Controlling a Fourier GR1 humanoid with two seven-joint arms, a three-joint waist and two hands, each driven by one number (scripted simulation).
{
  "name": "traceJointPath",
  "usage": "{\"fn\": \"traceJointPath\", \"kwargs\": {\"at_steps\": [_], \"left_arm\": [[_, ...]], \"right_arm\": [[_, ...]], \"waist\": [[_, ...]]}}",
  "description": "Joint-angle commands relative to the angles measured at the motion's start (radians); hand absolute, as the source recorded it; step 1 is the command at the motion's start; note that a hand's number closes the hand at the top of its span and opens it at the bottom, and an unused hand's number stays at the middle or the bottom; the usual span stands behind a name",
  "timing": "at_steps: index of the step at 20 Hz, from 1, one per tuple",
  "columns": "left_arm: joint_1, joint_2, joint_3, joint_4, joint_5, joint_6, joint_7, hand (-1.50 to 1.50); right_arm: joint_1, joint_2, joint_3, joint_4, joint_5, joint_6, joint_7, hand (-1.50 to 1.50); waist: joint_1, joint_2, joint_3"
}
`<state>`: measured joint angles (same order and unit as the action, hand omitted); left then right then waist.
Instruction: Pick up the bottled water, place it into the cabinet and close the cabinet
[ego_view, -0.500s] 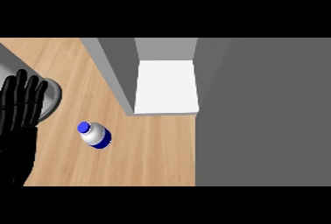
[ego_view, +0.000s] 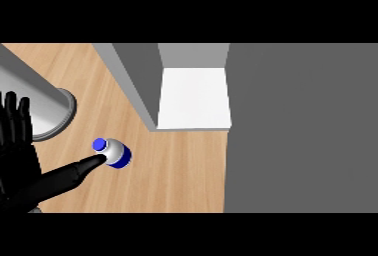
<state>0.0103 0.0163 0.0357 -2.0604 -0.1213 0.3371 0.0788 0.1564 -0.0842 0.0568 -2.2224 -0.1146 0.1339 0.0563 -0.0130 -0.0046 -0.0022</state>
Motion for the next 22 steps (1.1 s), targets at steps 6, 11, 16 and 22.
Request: {"fn": "traceJointPath", "kwargs": {"at_steps": [6, 11, 16, 22], "left_arm": [[0.049, -0.016, -0.200, -0.119, -0.144, 0.271, 0.198, -1.50], [0.131, -0.016, -0.204, -0.156, -0.253, 0.247, 0.283, -1.50], [0.163, -0.016, -0.204, -0.087, -0.225, 0.291, 0.270, -1.50], [0.242, -0.015, -0.110, 0.044, 0.007, 0.236, 0.065, -1.50]], "right_arm": [[0.300, -0.054, 0.052, -0.271, -0.150, 0.131, 0.078, -1.50], [0.426, -0.025, 0.146, -0.378, -0.092, 0.135, 0.046, -1.50], [0.497, -0.057, 0.092, -0.372, -0.134, 0.170, -0.012, -1.50], [0.540, -0.045, 0.151, -0.324, -0.041, 0.182, -0.100, -1.50]], "waist": [[0.001, 0.000, 0.003], [-0.001, -0.001, 0.003], [-0.003, 0.000, 0.003], [0.004, 0.001, 0.001]]}}
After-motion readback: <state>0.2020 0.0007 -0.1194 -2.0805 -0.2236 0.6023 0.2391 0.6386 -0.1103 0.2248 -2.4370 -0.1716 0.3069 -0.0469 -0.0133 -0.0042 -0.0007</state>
